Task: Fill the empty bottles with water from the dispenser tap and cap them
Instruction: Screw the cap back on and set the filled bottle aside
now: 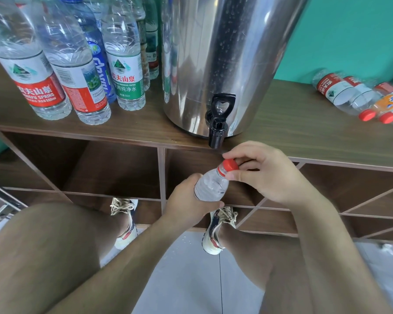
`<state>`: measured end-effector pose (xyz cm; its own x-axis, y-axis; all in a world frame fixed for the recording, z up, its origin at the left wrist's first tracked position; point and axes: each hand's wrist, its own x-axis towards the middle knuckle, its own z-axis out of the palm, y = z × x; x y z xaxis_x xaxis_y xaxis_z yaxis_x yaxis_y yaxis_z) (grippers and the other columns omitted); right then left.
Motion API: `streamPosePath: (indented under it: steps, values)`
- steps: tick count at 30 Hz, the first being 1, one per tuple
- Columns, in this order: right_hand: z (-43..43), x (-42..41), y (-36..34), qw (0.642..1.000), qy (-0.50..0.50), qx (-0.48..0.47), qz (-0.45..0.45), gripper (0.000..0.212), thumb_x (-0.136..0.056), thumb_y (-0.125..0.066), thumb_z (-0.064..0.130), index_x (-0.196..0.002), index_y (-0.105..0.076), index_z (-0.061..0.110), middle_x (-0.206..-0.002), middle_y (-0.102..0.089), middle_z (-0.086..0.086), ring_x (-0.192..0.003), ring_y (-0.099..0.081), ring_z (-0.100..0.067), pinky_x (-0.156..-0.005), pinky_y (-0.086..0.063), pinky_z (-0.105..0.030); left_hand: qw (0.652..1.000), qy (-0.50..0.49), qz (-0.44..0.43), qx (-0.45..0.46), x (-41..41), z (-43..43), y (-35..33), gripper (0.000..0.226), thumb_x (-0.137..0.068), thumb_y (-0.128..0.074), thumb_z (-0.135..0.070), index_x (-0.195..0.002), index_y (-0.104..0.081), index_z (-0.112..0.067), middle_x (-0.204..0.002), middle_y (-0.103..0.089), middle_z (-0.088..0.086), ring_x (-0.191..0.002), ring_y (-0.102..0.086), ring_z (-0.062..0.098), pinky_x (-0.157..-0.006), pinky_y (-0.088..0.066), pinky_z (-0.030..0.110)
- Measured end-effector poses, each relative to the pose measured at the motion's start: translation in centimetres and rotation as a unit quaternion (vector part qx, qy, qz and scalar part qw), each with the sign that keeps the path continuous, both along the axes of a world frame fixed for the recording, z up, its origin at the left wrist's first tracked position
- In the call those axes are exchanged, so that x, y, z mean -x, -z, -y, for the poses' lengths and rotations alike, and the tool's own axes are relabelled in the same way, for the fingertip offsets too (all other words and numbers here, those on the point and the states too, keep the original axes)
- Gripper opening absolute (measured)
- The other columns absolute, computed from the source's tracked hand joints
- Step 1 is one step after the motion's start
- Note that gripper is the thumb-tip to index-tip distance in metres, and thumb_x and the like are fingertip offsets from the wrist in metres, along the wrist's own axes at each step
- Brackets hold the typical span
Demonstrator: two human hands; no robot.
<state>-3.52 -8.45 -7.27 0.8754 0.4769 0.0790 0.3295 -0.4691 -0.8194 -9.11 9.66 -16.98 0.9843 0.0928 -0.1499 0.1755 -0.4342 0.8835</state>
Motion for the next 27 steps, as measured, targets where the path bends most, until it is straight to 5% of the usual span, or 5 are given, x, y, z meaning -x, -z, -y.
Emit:
streamPosePath:
  steps: [7, 10, 13, 18, 27]
  values:
    - [0.2, 0.1, -0.4, 0.996, 0.011, 0.088, -0.025, 0.034, -0.081, -0.088, 0.009, -0.100, -0.079, 0.035, -0.105, -0.070, 0.013, -0.092, -0.071, -0.007, -0.097, -0.057, -0.031, 0.994, 0.023, 0.016, -0.103, -0.4, 0.3, 0.6, 0.042, -0.078, -0.086, -0.042, -0.106, -0.058, -0.030, -0.096, -0.066, -0.011, -0.085, -0.065, 0.013, -0.080, -0.057, 0.024]
    - [-0.4, 0.3, -0.8, 0.984, 0.060, 0.166, -0.018, 0.018, -0.082, -0.088, 0.038, -0.096, -0.078, 0.033, -0.090, -0.069, 0.009, -0.078, -0.065, -0.006, -0.081, -0.056, -0.027, 0.994, 0.028, 0.021, -0.102, -0.2, 0.2, 0.8, 0.042, -0.077, -0.086, -0.042, -0.107, -0.059, -0.030, -0.094, -0.066, -0.011, -0.084, -0.065, 0.012, -0.080, -0.060, 0.028]
    - [-0.9, 0.3, -0.6, 0.974, 0.075, 0.212, 0.002, 0.027, -0.085, -0.080, 0.053, -0.084, -0.072, 0.027, -0.078, -0.068, 0.001, -0.068, -0.059, -0.014, -0.065, -0.048, -0.030, 0.994, 0.037, 0.022, -0.103, -0.1, 0.2, 0.8, 0.040, -0.077, -0.087, -0.039, -0.106, -0.060, -0.030, -0.092, -0.067, -0.010, -0.083, -0.065, 0.013, -0.080, -0.061, 0.032]
    - [-0.2, 0.6, -1.0, 0.977, 0.023, 0.211, -0.021, 0.019, -0.088, -0.082, 0.036, -0.104, -0.072, 0.034, -0.072, -0.061, 0.027, -0.068, -0.055, 0.003, -0.065, -0.041, -0.012, 0.998, 0.030, 0.026, -0.057, 0.1, 0.1, 0.7, 0.043, -0.069, -0.088, -0.041, -0.101, -0.061, -0.032, -0.089, -0.068, -0.011, -0.083, -0.067, 0.012, -0.078, -0.061, 0.041]
    - [-0.3, 0.3, -1.0, 0.982, 0.027, 0.187, -0.014, 0.019, -0.087, -0.081, 0.040, -0.091, -0.068, 0.026, -0.068, -0.056, 0.009, -0.056, -0.045, -0.003, -0.056, -0.038, -0.016, 0.995, 0.022, 0.040, -0.085, 0.4, 0.5, 0.0, 0.035, -0.079, -0.086, -0.037, -0.104, -0.062, -0.027, -0.093, -0.069, -0.007, -0.085, -0.066, 0.018, -0.083, -0.061, 0.038]
